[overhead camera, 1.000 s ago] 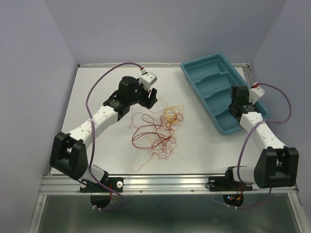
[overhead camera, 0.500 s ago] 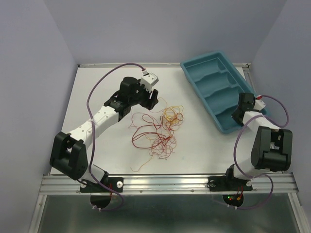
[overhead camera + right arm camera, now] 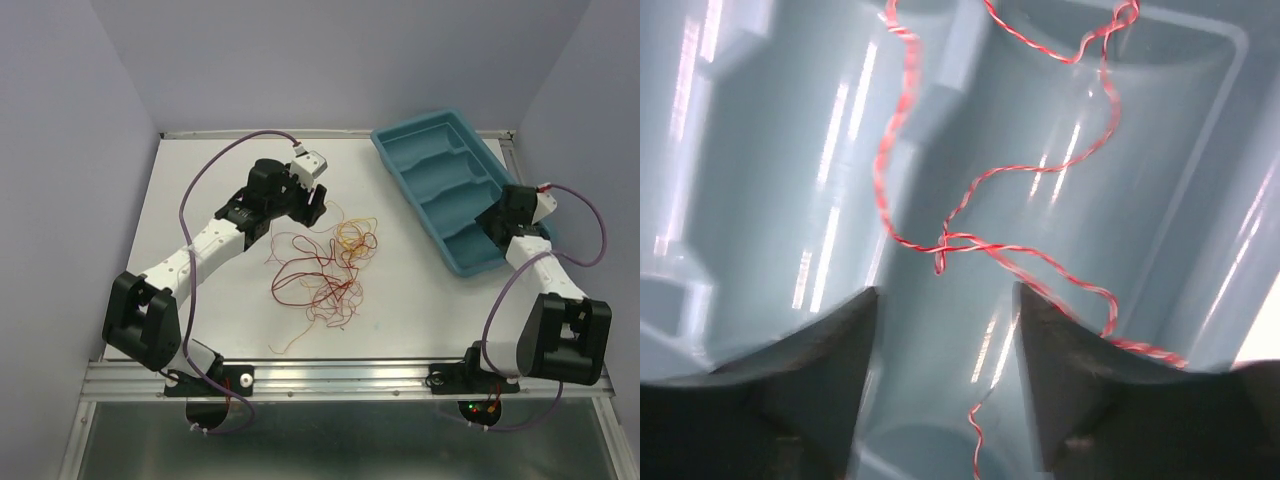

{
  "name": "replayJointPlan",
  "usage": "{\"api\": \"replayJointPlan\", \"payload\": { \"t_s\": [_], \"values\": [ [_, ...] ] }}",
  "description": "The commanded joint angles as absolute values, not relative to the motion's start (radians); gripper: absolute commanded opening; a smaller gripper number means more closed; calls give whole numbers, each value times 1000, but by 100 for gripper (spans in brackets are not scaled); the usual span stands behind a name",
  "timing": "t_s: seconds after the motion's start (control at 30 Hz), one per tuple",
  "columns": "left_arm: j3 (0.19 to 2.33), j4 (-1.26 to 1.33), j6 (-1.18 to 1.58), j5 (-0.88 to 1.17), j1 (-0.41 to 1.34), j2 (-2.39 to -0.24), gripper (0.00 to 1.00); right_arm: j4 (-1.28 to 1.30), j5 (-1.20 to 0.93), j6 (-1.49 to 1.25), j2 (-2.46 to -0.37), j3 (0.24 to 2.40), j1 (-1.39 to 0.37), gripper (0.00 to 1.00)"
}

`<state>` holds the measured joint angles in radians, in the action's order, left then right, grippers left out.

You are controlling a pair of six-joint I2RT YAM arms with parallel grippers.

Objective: Untangle the cables
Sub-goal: Place the cable in the bin.

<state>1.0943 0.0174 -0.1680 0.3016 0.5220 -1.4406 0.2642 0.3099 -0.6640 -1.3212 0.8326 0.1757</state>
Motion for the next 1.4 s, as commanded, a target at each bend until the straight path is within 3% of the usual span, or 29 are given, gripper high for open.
{"api": "replayJointPlan", "payload": {
  "t_s": [0.0,0.07,0.2,0.33,0.57,0.7,0.77,0.9,1.07,1.13,1.37],
  "values": [
    [1109,46,-181,290,526,-1436,69,305,337,-634,-1246,899,178,71],
    [1108,48,-181,287,528,-1434,69,320,330,-617,-1214,913,178,77],
    [1103,51,-183,281,528,-1425,69,347,324,-598,-1163,937,178,78],
    [1100,54,-186,278,528,-1419,69,367,301,-595,-1109,951,176,94],
    [1100,55,-187,278,529,-1420,69,380,339,-583,-1091,969,178,91],
    [1098,57,-189,278,529,-1419,69,380,336,-588,-1146,977,178,82],
    [1097,57,-189,278,529,-1414,69,380,327,-595,-1161,973,178,70],
    [1092,57,-189,281,529,-1408,69,367,365,-624,-1181,931,178,33],
    [1094,57,-187,282,529,-1407,69,339,370,-640,-1245,891,178,30],
    [1094,57,-187,282,529,-1410,69,319,364,-644,-1285,873,178,23],
    [1097,57,-187,287,529,-1417,69,259,331,-667,-1443,851,167,22]
  ]
}}
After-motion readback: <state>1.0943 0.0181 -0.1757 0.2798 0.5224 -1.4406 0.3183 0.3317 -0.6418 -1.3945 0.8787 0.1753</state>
